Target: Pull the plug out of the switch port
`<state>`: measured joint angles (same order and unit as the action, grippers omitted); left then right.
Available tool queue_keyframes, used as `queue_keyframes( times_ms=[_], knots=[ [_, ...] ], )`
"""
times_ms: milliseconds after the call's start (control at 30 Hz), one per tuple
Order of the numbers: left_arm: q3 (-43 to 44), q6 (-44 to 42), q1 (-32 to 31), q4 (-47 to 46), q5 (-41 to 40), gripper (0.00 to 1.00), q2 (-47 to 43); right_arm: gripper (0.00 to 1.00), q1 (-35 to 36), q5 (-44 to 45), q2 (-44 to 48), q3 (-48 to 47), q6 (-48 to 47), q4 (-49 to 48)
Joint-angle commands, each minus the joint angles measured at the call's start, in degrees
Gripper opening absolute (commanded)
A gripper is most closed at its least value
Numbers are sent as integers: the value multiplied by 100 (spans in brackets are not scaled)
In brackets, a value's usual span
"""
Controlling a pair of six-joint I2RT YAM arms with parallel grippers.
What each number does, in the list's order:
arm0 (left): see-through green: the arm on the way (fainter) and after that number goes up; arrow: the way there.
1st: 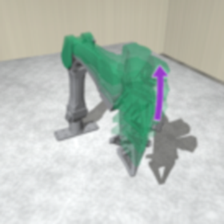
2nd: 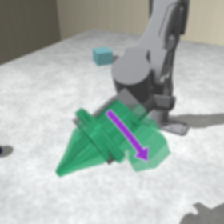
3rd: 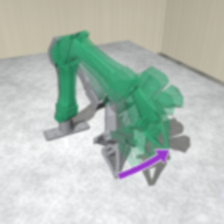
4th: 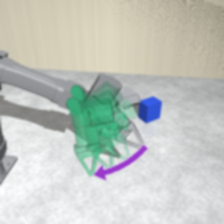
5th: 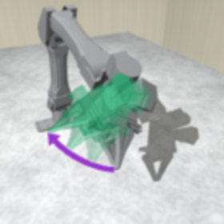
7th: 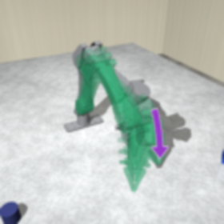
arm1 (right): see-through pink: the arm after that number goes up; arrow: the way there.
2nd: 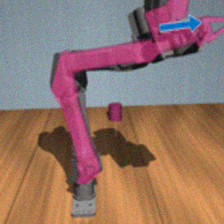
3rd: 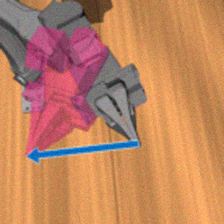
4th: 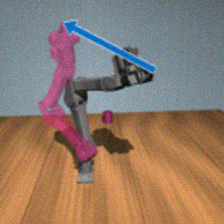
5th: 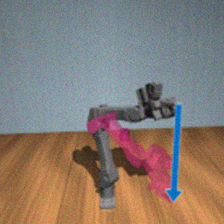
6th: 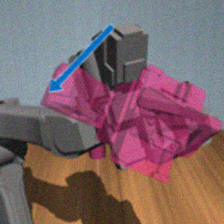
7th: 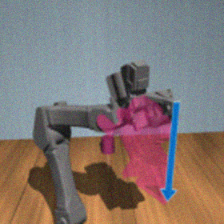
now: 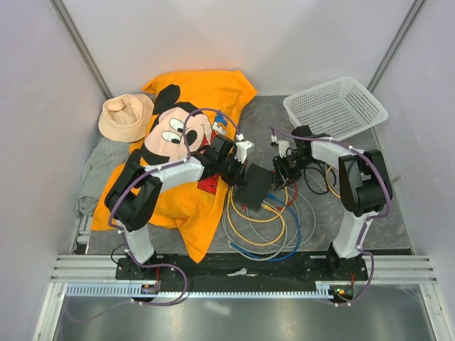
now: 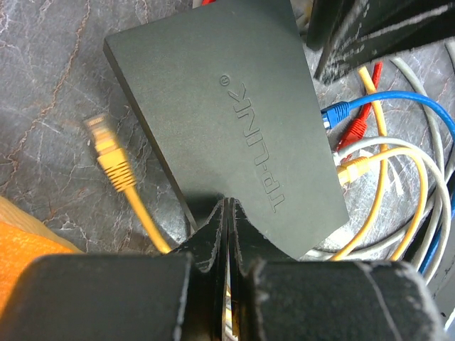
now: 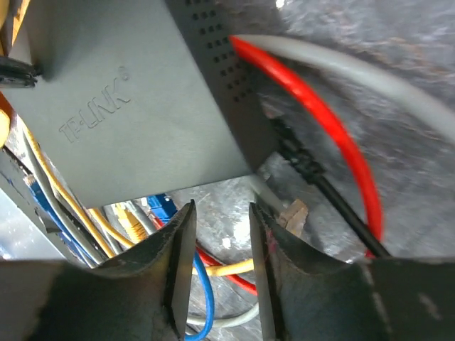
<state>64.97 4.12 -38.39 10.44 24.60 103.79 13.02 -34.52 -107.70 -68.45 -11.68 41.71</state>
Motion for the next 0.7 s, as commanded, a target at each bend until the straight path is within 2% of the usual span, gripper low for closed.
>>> queue_keyframes(
  times_ms=[0,33,67,200,667],
  knots=[
    [42,115,-19,-42,19,2,124,48,-141,-114,3,6,0,-260],
    [42,115,-19,-42,19,2,124,52,-150,-386,-23,33,-114,-199],
    [42,115,-28,-42,10,2,124,61,-159,-858,-58,59,-141,-147],
    [25,115,-28,-42,27,2,115,67,-185,-1952,-242,287,-159,-58],
    [16,124,-28,-42,10,2,142,59,-185,-1953,-682,165,-273,39]
  ],
)
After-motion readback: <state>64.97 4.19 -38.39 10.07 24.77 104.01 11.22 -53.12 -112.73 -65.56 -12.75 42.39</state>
